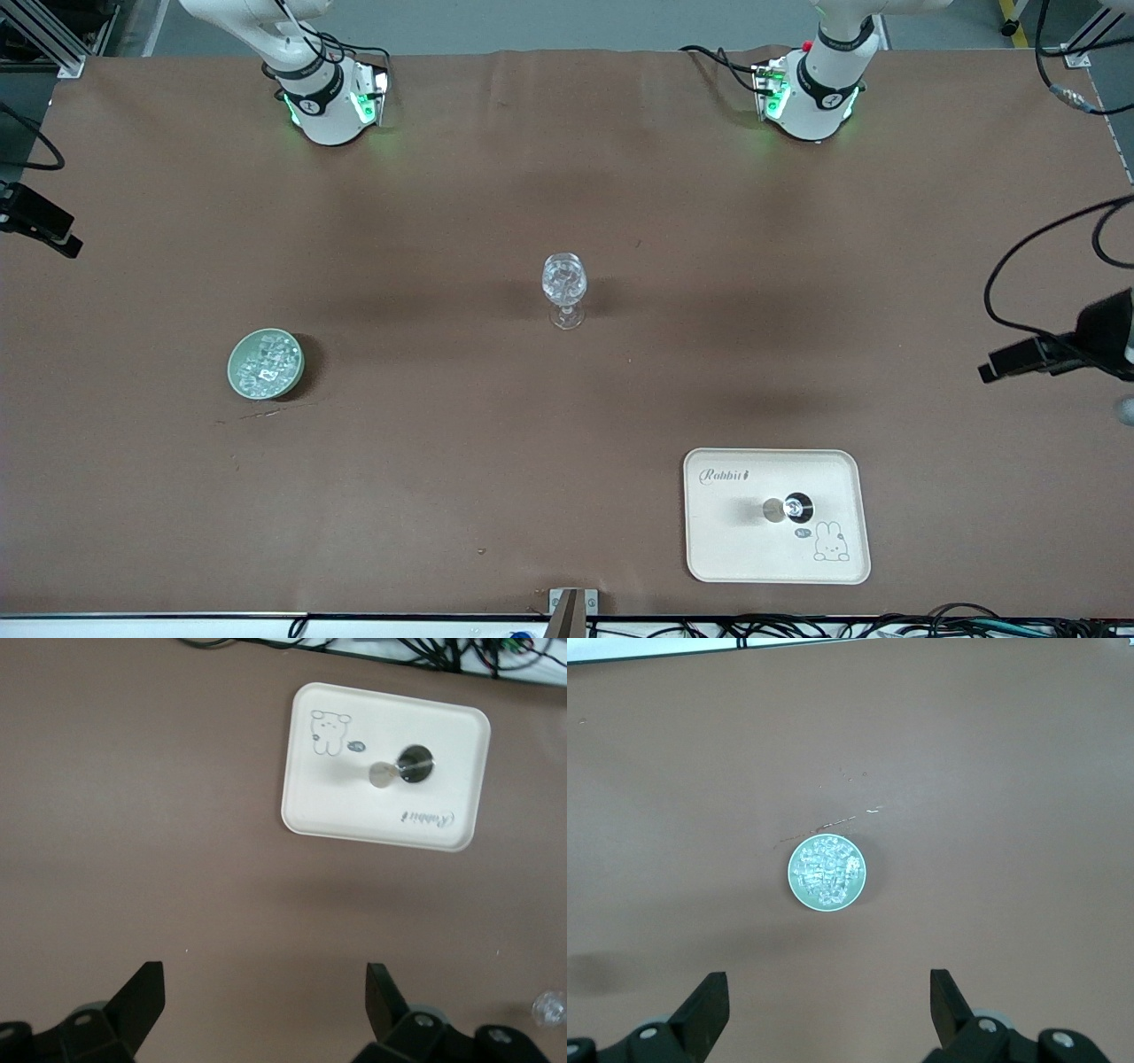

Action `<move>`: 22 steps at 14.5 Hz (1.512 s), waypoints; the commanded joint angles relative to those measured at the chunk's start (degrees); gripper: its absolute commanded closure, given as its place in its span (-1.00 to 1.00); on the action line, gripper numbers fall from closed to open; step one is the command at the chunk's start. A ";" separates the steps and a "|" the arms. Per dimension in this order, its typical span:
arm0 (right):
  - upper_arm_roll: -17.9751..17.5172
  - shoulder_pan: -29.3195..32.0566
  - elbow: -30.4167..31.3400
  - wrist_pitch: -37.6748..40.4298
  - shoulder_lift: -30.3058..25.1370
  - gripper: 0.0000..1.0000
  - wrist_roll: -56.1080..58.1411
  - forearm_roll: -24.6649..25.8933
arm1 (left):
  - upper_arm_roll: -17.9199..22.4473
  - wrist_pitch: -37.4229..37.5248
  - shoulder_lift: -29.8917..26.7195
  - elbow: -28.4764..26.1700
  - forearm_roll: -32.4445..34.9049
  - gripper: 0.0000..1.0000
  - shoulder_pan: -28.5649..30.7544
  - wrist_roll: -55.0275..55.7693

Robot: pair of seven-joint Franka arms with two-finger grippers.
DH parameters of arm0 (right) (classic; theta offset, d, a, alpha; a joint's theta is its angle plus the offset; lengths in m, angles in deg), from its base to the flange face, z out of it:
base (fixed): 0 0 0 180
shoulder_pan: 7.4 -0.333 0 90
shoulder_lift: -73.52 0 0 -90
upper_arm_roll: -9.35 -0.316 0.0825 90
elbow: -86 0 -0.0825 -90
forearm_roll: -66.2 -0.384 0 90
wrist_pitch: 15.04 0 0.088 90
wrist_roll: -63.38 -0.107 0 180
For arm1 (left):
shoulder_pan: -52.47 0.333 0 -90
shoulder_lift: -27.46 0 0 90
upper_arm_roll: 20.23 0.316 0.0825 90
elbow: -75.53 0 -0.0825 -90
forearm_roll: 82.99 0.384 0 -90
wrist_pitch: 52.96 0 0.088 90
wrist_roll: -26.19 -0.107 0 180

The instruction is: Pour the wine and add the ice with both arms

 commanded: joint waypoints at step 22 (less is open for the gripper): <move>-0.25 0.13 1.13 -0.27 -1.15 -1.00 0.74 -1.38 | -6.62 1.72 -19.92 -16.43 6.06 -0.99 0.34 -0.54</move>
